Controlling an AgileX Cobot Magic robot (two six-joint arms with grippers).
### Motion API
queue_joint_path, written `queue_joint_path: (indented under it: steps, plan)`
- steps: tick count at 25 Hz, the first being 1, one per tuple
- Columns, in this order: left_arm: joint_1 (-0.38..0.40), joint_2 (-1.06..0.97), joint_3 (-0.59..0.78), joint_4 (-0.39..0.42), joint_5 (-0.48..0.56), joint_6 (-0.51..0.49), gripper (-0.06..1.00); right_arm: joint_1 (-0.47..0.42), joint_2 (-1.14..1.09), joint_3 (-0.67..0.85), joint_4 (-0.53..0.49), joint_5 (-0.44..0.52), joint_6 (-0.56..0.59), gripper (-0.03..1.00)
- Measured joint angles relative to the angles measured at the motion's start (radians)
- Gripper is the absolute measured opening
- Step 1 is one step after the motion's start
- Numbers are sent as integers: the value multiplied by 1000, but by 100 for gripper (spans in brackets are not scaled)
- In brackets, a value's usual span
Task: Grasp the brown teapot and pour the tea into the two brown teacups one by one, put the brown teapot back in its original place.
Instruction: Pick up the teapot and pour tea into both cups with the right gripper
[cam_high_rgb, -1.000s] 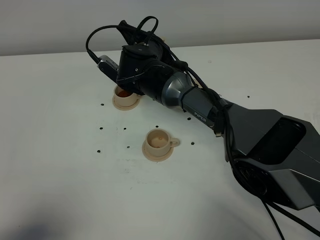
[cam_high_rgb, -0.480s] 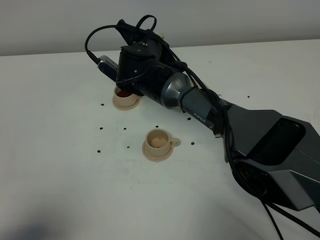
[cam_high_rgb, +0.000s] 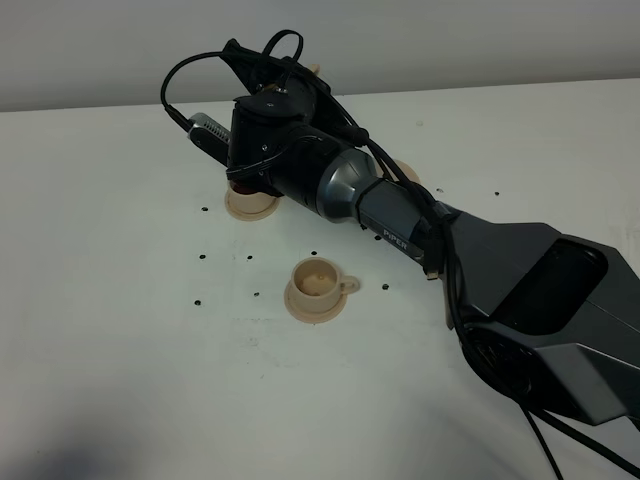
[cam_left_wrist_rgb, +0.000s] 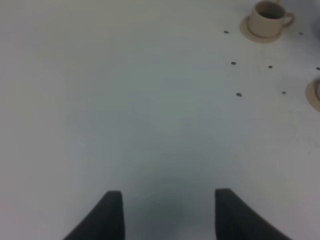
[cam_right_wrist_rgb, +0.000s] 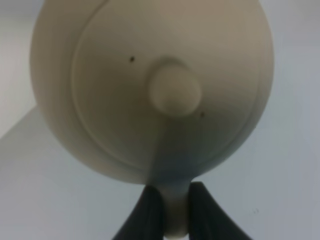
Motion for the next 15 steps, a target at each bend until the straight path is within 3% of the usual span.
queue_joint_path:
  steps: [10, 15]
  plan:
    - [0, 0, 0, 0, 0, 0, 40, 0, 0, 0, -28, -7, 0, 11]
    - [0, 0, 0, 0, 0, 0, 40, 1, 0, 0, 5, -11, 28, 11]
